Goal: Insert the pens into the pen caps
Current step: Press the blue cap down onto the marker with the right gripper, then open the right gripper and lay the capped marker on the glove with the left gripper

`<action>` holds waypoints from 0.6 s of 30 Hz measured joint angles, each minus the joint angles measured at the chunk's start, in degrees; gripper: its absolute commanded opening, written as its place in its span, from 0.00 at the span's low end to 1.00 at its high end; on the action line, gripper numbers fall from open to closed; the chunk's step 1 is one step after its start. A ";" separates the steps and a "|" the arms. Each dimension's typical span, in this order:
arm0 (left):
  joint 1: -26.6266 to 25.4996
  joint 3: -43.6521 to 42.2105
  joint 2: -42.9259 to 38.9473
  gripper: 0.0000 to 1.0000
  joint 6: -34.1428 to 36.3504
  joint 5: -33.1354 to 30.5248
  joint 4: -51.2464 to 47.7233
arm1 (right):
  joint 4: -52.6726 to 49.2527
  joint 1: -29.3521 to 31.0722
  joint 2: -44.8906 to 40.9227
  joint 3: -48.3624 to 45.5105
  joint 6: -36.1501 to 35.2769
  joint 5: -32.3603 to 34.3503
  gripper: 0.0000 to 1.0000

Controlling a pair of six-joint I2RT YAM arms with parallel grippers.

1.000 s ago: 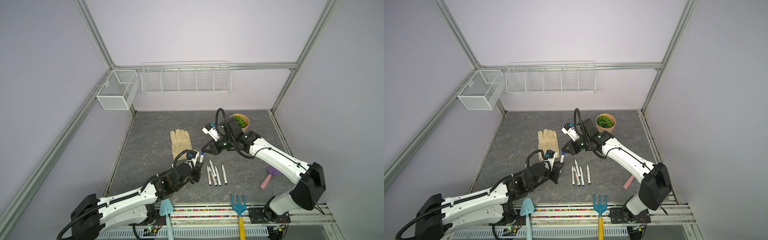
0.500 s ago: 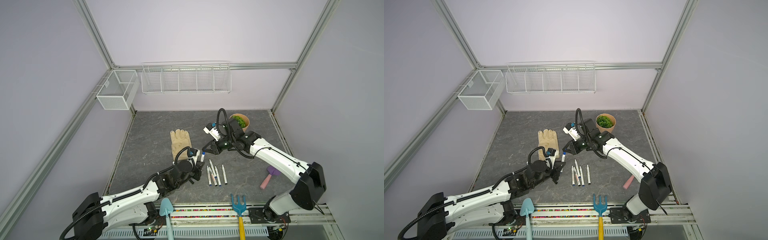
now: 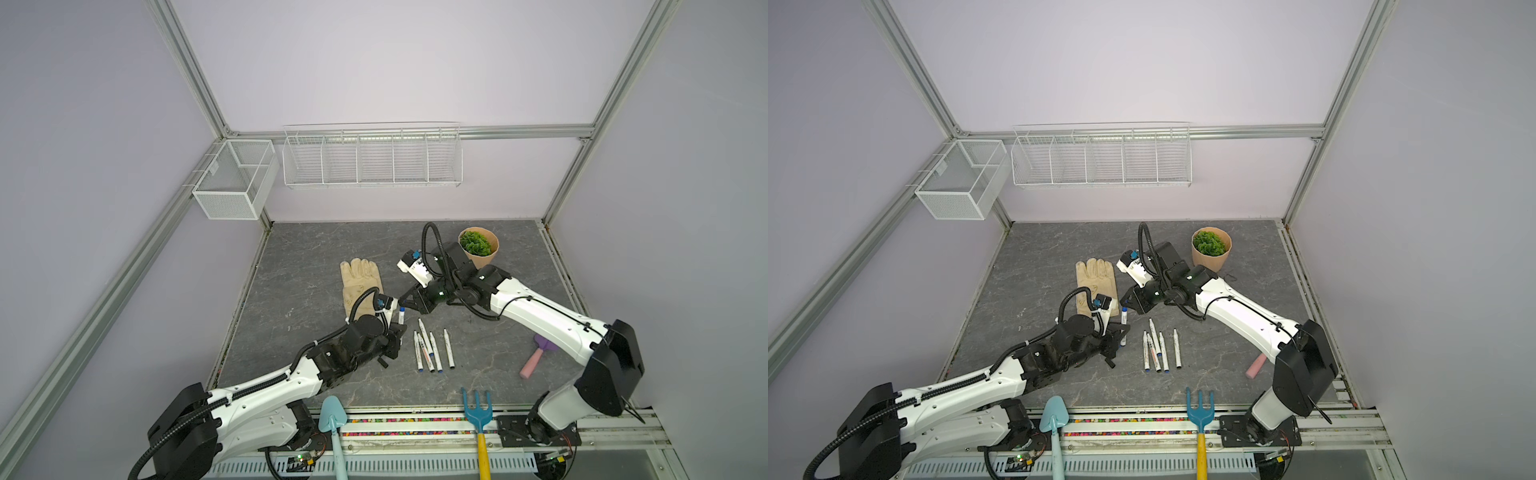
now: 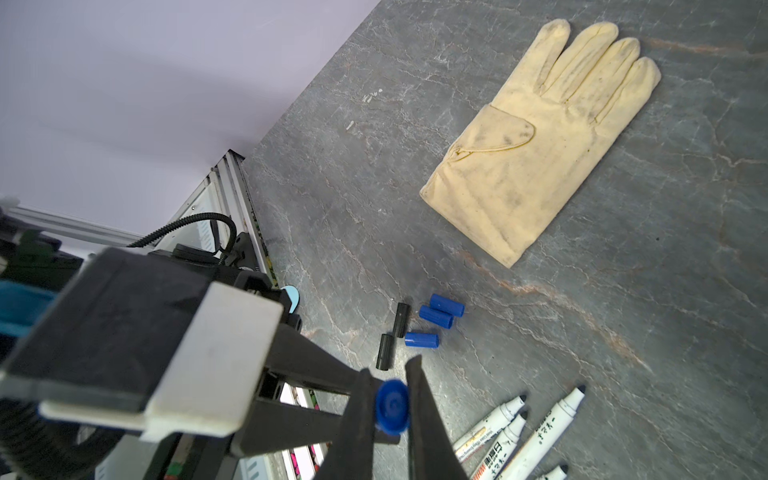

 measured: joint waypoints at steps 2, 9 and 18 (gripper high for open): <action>0.00 0.66 0.37 0.00 0.02 0.07 0.09 | 0.24 -1.77 0.00 -0.44 1.25 -2.08 0.07; 0.22 1.49 0.50 0.00 0.00 -0.04 -0.57 | 0.22 -2.51 0.81 0.15 2.78 -3.54 0.09; 0.57 1.79 3.26 0.00 -0.90 -0.87 -2.71 | 0.28 -0.13 2.60 0.35 1.16 0.55 0.12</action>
